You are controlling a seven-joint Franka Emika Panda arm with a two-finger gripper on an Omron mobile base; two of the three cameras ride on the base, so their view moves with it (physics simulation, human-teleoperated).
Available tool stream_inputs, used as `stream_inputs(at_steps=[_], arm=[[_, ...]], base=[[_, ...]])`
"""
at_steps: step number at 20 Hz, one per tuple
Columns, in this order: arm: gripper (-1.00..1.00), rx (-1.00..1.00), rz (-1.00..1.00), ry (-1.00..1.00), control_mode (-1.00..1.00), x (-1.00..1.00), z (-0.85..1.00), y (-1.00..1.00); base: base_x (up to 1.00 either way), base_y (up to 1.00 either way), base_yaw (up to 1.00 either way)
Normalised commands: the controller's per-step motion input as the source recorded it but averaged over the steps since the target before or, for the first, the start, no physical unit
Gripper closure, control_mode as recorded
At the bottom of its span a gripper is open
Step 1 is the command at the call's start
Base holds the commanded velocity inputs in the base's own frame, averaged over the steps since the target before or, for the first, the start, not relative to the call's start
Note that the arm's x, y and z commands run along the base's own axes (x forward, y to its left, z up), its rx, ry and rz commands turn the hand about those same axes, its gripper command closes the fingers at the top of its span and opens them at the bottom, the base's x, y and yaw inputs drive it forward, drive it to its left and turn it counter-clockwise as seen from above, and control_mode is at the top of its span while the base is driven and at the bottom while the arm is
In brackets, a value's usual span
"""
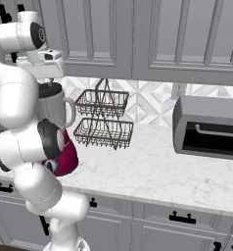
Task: Close the lid blender by securely placing the lid on top.
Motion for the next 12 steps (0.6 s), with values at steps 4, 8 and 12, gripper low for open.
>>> stream_inputs(at_steps=[4, 8, 12], arm=[[1.0, 0.0, 0.06, -0.2, -1.0, 0.01, -0.08, 0.0], [1.0, 0.04, 0.07, -0.12, -1.0, 0.02, -0.16, 0.0], [1.0, 0.1, 0.06, -0.05, -1.0, 0.01, -0.26, 0.0]], base=[[0.0, 0.0, 0.0], [0.0, 0.0, 0.0], [0.0, 0.0, 0.0]])
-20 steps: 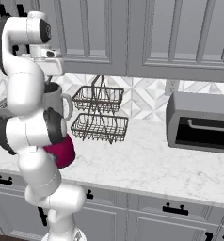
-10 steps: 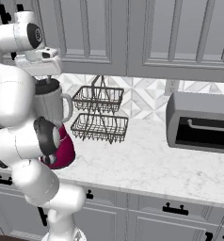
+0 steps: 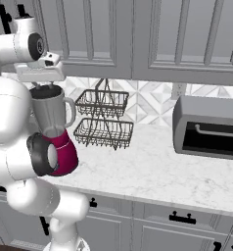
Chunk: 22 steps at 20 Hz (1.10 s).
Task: Close the lid blender by securely placing the lid on top.
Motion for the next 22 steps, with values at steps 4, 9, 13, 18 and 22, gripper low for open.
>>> stream_inputs(at_steps=[4, 9, 13, 18, 22], arm=[[1.0, 0.01, 0.01, -0.18, -1.0, 0.13, -0.01, 0.0], [1.0, 0.0, 0.03, -0.12, -1.0, 0.14, -0.24, 0.0], [1.0, 0.0, 0.02, -0.08, -1.0, 0.16, -0.24, -0.02], [-1.0, 0.05, 0.01, 0.0, -1.0, 0.0, -0.04, 0.0], [-1.0, 0.01, 0.0, 0.0, -1.0, 0.0, 0.13, 0.0]], base=[[0.0, 0.0, 0.0], [0.0, 0.0, 0.0], [0.0, 0.0, 0.0], [0.0, 0.0, 0.0], [0.0, 0.0, 0.0]])
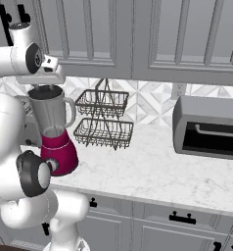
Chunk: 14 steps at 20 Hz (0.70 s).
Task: Close the lid blender by securely placing the lid on top.
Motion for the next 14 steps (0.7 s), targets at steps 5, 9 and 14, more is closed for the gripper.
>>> stream_inputs(at_steps=[5, 9, 14], arm=[[-1.0, 0.0, 0.0, 0.0, -1.0, -0.27, 0.25, 0.01], [-1.0, -0.05, 0.0, -0.07, -1.0, -0.99, 0.09, 0.6], [-1.0, -0.24, 0.0, -0.2, -1.0, -1.0, -0.58, 1.0]], base=[[0.0, 0.0, 0.0], [0.0, 0.0, 0.0], [0.0, 0.0, 0.0]])
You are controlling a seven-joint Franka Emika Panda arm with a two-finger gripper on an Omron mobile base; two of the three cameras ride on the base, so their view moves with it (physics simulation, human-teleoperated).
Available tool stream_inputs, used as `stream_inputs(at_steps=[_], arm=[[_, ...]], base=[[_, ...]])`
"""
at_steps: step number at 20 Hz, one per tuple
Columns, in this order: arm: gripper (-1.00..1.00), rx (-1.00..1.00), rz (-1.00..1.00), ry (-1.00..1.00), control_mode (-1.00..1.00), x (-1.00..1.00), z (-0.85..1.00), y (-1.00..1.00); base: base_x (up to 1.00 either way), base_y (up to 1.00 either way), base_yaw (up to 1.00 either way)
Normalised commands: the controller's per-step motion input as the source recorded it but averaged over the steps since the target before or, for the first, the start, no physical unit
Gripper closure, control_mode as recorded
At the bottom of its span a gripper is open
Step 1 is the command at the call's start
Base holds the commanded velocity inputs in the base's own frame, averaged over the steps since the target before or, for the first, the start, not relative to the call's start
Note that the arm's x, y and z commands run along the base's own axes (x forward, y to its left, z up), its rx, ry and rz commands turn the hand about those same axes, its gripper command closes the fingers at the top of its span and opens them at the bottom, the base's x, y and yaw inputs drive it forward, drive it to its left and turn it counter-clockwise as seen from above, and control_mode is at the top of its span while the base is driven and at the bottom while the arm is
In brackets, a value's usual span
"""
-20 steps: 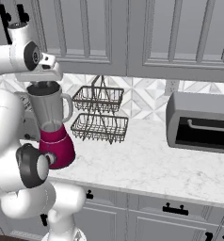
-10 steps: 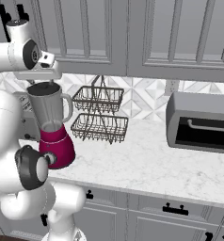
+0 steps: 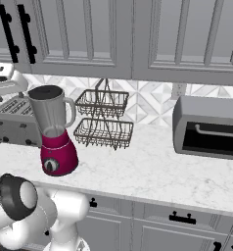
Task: Close the lid blender by securely placing the lid on top.
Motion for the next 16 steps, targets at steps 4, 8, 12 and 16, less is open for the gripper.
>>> stream_inputs(at_steps=[4, 8, 12, 16], arm=[[-1.0, -0.19, 0.02, -0.16, -1.0, -1.0, -0.97, 0.62], [-1.0, -0.06, 0.01, 0.0, -1.0, -1.0, -1.0, 0.06], [-1.0, 0.0, 0.0, 0.0, -1.0, -0.88, -0.98, 0.0], [-1.0, 0.01, 0.0, 0.0, -1.0, -0.04, 0.0, 0.0]], base=[[0.0, 0.0, 0.0], [0.0, 0.0, 0.0], [0.0, 0.0, 0.0], [0.0, 0.0, 0.0]])
